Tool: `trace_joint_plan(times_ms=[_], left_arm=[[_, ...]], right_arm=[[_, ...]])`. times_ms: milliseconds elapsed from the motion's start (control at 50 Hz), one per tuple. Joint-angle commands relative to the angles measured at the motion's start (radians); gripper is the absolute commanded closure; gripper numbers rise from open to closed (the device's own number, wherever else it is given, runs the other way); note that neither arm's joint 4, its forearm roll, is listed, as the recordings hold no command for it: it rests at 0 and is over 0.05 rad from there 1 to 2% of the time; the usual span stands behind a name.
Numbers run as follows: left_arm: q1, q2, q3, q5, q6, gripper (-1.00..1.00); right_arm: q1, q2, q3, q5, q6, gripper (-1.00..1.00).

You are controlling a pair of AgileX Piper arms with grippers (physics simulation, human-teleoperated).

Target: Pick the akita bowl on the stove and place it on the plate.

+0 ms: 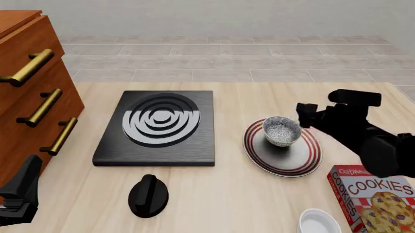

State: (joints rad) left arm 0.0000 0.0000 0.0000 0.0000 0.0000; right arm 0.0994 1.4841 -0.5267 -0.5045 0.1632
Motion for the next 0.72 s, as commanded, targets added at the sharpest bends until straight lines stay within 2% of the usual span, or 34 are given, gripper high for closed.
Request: trace_joint_plan(times_ms=[20,180,280,400,540,620,680,720], left_arm=[[0.0,0.0,0.0,0.0,0.0,-1.0],[0.0,0.0,0.0,0.0,0.0,-1.0],[0.0,0.0,0.0,0.0,0.0,-1.0],[0.0,0.0,0.0,0.0,0.0,-1.0],[0.0,0.0,0.0,0.0,0.0,-1.0],[0.0,0.0,0.0,0.0,0.0,-1.0],[0.0,0.0,0.0,0.0,0.0,-1.0],[0.0,0.0,0.0,0.0,0.0,-1.0]], right_arm=[[-0.02,-0.105,0.076,-0.068,-0.038,-1.0],[-0.026,-0.173,0.164,-0.161,-0.109,-1.0],[-0.041,-0.202,0.229,-0.227,-0.089,-1.0],[-0.067,-0.27,0.294,-0.279,-0.117,-1.0],[-0.106,-0.303,0.341,-0.337,-0.121,-1.0],[-0.105,-0.36,0.392,-0.389,-0.185,-1.0],[-0.109,-0.366,0.403,-0.405,-0.168,-1.0],[-0.116,-0.365,0.422,-0.444,-0.177,-1.0]])
